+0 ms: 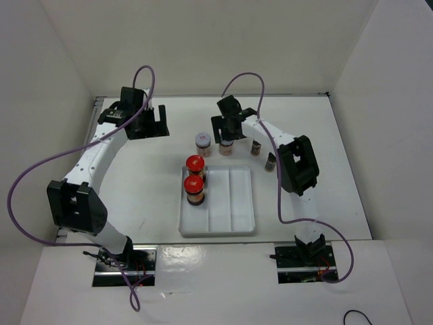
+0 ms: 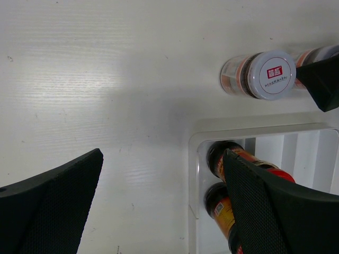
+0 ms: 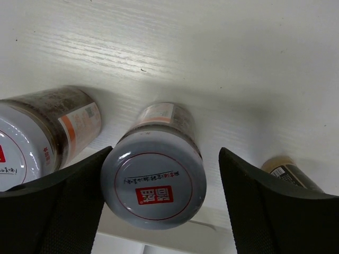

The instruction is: Organize the condiment bottles

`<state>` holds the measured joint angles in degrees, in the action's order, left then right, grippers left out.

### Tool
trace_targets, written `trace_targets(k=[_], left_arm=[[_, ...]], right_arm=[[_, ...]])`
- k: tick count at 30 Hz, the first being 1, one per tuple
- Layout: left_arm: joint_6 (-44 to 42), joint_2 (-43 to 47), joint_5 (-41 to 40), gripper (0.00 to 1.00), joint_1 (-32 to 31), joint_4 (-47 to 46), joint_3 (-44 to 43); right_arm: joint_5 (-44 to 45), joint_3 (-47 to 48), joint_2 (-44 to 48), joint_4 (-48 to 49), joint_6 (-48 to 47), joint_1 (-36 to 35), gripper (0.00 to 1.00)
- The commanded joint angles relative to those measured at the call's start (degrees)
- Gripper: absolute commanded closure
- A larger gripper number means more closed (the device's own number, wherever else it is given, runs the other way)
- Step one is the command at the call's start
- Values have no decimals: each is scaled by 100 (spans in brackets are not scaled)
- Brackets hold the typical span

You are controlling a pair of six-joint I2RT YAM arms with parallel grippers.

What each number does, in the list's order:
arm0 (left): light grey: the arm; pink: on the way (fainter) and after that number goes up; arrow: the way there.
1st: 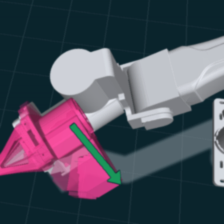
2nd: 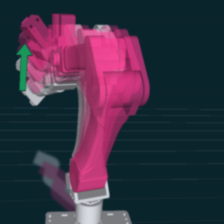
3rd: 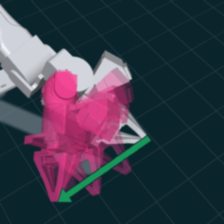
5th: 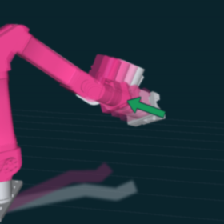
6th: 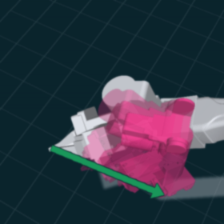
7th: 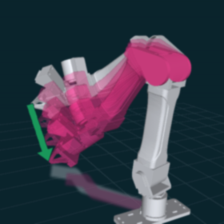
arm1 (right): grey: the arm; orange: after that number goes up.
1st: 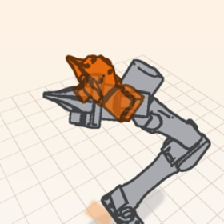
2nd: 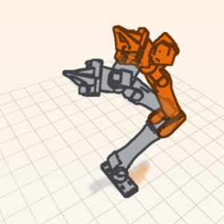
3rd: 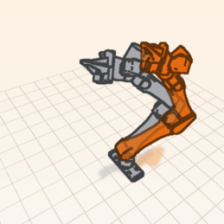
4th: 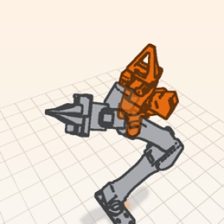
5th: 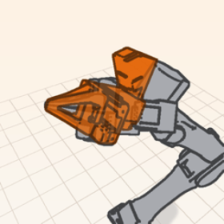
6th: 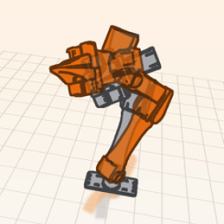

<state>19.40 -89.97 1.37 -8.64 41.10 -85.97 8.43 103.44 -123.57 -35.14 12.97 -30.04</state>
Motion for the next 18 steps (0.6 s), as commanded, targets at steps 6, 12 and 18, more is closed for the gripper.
trace_targets(k=[6,12,18], left_arm=[[-120,-73,127,0,47,-173,46],[-120,-73,127,0,47,-173,98],[-120,-73,127,0,100,-173,98]], right_arm=[[212,-69,-53,59,-14,-46,37],[362,45,8,-204,39,-46,77],[502,133,465,-415,144,-46,100]])
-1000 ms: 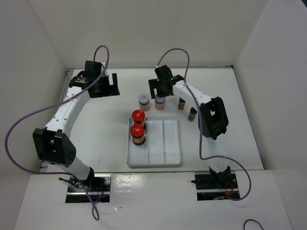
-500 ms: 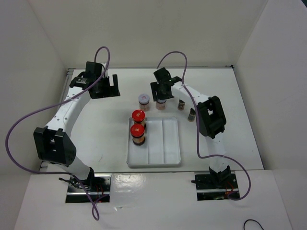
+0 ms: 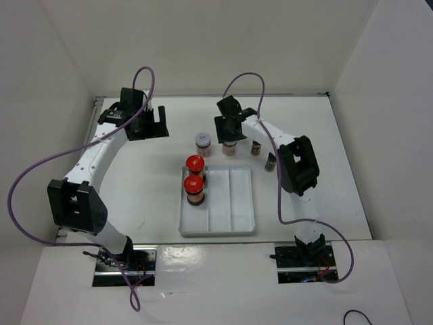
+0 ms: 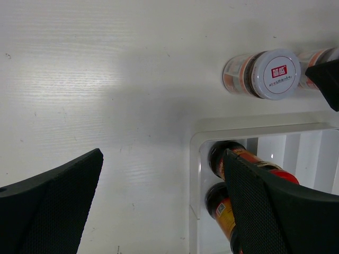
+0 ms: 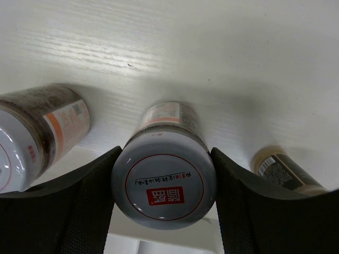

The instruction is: Organize the condiment bottles

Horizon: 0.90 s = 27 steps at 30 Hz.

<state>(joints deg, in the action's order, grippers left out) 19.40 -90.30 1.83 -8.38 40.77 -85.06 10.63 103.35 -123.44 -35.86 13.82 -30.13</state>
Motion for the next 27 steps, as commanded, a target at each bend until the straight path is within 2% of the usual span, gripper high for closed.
trace_targets(k=[1,8,14,23,27], left_arm=[[-120,-40,81,0,74,-140,7],[-120,-40,81,0,126,-193,112],[-173,-40,81,0,179,-298,226],[-173,21,81,0,232,-298,472],[-173,74,81,0,232,-360,534]], right_arm=[[281,220,626,-421,59,-37,100],[229,55,1575,-694,129,-221,100],[211,-744,2489,-756,401,-563,100],[334,-2037,3255,-879,998,-1389,100],[273,-2442,3519,-818,1210,-1539,100]])
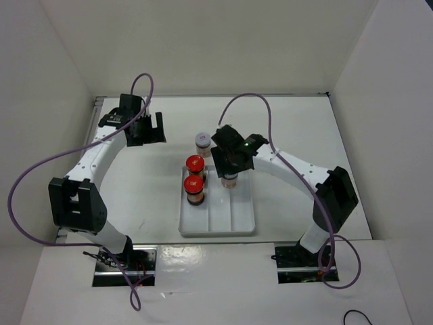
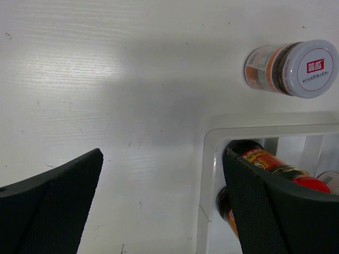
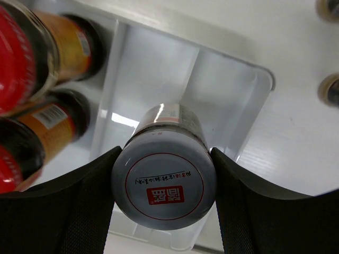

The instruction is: Organize the condiment bottles

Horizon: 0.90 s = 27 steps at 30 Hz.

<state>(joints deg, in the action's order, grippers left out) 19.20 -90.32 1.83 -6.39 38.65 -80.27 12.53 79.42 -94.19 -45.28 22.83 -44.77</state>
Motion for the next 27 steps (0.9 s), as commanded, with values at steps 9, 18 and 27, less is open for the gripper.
trace_targets(k=[9,18,27], left_arm=[[-154,138,81,0,33,-148,161],[-154,191,28,0,33,-148,266],[-154,191,28,0,33,-148,266]], right_arm=[[-120,-646,832,633,643,-470,100],[-226,-927,657,1082,697,-585,100],[-103,-1095,473,1425,749,-708,100]])
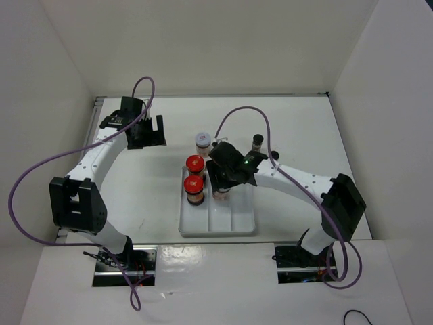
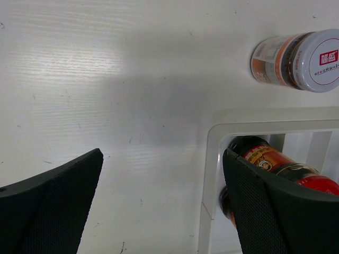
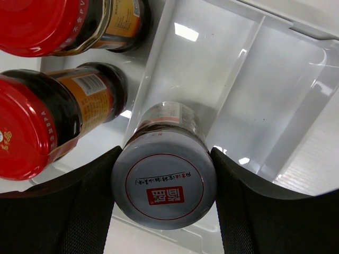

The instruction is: Organize the condiment bottles

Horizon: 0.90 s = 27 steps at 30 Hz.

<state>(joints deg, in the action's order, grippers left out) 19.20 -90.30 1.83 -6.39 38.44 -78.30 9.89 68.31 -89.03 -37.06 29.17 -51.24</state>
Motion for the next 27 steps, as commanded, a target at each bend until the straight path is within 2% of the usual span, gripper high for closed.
trace_targets(k=[1,10,12,15,17,18,21,23,27], left_arm=[[-154,188,28,0,33,-126,70],[-206,188,-24,0,33,-126,70],[-206,188,-24,0,33,-126,70],[-206,188,-24,0,33,-126,70],[-206,188,-24,0,33,-126,70],[-206,188,-24,0,33,-126,70],[-206,188,-24,0,33,-126,122],[-206,188,-24,0,33,-126,122],[-206,188,-24,0,33,-126,122]], right_arm=[[162,-37,-44,664,168,-61,100],[417,-90,-430,718,168,-123,100],[417,-90,-483,718,168,-175,88],[348,-90,-536,665,220,-175,75],[347,-38,-536,603,221,-175,62],[347,-37,-536,525,221,-175,50],[347,94,-475,349,221,-175,35],[400,147,-405,234,221,-175,31],[400,296,-194,94,221,-175,14]])
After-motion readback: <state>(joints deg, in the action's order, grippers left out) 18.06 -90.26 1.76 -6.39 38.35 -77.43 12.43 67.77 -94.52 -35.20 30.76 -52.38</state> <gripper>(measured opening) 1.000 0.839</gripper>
